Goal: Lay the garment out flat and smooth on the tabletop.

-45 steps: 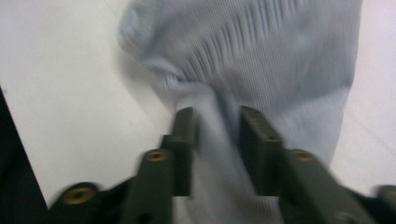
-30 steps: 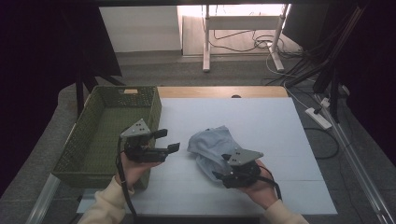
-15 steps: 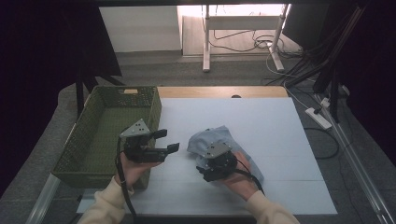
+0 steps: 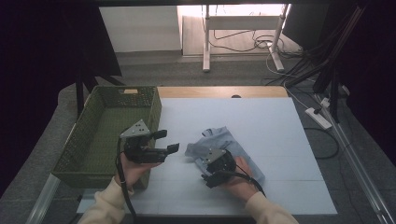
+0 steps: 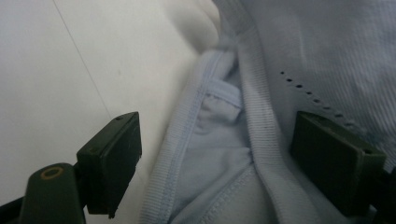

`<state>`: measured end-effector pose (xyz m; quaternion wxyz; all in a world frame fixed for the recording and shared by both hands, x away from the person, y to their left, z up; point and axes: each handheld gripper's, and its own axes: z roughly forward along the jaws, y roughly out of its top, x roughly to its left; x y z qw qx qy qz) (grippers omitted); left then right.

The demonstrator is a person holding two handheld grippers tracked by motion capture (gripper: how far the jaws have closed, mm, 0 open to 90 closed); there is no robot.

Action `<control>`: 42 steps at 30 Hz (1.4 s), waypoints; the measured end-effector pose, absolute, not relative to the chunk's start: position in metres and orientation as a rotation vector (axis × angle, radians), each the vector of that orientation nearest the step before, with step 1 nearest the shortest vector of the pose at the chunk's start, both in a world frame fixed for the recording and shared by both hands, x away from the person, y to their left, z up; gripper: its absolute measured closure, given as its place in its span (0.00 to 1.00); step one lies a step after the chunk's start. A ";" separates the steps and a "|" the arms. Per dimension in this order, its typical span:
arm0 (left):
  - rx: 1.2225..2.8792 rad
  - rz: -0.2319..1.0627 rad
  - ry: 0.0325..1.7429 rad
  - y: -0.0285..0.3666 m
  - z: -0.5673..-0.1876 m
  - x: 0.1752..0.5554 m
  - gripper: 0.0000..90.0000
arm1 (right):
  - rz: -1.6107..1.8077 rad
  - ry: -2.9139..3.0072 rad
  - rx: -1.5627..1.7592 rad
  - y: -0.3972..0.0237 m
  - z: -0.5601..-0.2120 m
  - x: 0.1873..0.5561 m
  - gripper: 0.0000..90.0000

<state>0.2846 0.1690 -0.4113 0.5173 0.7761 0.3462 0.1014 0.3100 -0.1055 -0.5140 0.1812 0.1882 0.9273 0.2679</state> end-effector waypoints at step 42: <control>1.873 0.235 0.834 0.167 -0.414 0.285 0.29 | 0.970 2.543 0.462 -0.132 -0.483 0.304 0.92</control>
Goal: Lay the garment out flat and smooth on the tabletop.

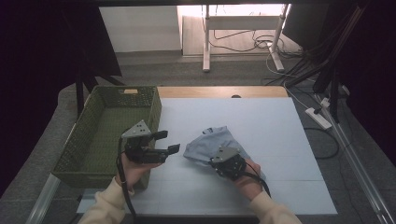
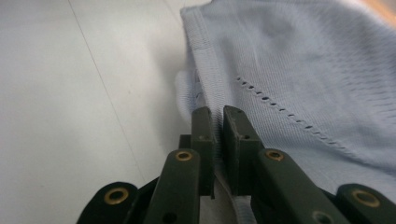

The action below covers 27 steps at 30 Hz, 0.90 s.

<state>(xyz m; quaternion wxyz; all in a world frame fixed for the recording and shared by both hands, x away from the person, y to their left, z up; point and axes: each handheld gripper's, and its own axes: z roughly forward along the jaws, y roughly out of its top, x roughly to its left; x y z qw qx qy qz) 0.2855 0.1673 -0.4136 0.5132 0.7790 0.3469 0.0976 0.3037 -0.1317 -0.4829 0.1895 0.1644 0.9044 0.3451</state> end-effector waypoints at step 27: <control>1.887 0.231 0.830 0.163 -0.416 0.285 0.29 | 1.196 2.193 0.767 -0.235 -0.436 0.318 0.92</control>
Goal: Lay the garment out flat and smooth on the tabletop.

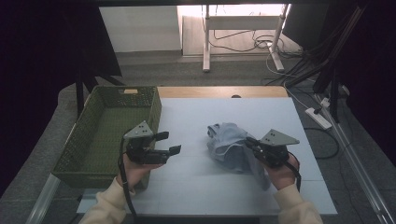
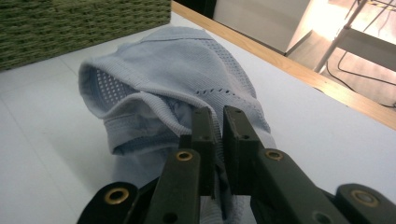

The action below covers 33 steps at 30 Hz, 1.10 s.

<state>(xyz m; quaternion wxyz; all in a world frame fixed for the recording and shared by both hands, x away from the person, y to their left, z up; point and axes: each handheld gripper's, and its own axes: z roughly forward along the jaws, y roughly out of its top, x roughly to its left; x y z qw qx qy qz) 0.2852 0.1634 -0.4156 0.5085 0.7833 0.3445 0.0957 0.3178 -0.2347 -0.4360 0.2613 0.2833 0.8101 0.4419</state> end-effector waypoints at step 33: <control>2.069 0.095 0.781 0.069 -0.475 0.325 0.30 | 1.224 2.175 0.864 -0.252 -0.443 0.323 0.92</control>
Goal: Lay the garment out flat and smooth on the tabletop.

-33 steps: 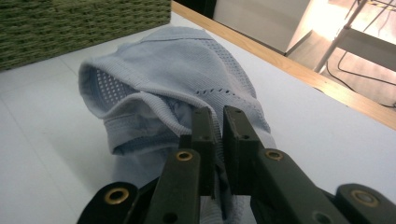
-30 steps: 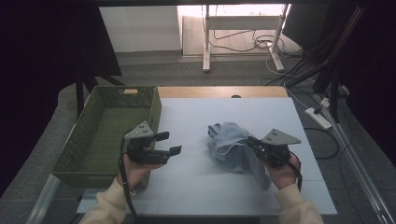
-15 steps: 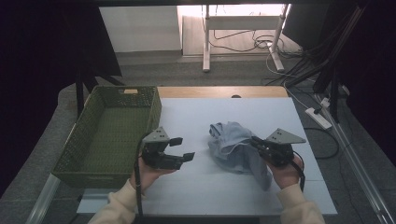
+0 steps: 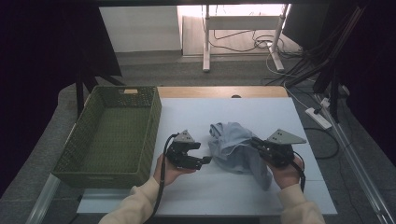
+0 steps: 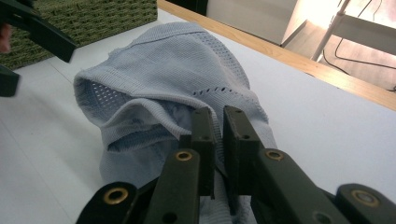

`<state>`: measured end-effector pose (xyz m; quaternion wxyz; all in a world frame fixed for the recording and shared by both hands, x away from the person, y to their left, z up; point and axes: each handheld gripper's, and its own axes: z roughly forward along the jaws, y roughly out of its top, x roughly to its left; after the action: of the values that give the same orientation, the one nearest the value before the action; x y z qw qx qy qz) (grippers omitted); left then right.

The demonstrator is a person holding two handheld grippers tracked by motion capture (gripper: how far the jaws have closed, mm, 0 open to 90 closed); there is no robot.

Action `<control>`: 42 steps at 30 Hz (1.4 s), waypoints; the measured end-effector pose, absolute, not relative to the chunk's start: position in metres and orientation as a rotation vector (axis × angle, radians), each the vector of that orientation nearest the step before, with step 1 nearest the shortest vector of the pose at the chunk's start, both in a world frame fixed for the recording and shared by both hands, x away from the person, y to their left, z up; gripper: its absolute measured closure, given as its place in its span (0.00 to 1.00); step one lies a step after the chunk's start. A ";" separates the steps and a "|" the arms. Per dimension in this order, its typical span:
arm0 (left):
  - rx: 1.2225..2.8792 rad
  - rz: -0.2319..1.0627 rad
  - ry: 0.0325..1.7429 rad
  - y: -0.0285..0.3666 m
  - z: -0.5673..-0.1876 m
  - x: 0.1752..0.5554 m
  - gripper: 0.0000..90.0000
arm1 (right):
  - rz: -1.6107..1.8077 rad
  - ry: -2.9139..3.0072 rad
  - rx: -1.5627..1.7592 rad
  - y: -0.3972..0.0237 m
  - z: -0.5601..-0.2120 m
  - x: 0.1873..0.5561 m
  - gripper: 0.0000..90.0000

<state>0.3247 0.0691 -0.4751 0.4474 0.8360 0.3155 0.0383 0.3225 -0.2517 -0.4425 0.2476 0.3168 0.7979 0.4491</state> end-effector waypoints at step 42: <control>1.974 -0.035 0.766 0.080 -0.482 0.323 0.97 | 1.060 2.154 0.858 -0.273 -0.462 0.314 0.58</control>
<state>0.3229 0.0804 -0.4816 0.4898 0.8127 0.3154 -0.0145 0.3143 -0.2733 -0.4617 0.2919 0.3221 0.8081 0.3975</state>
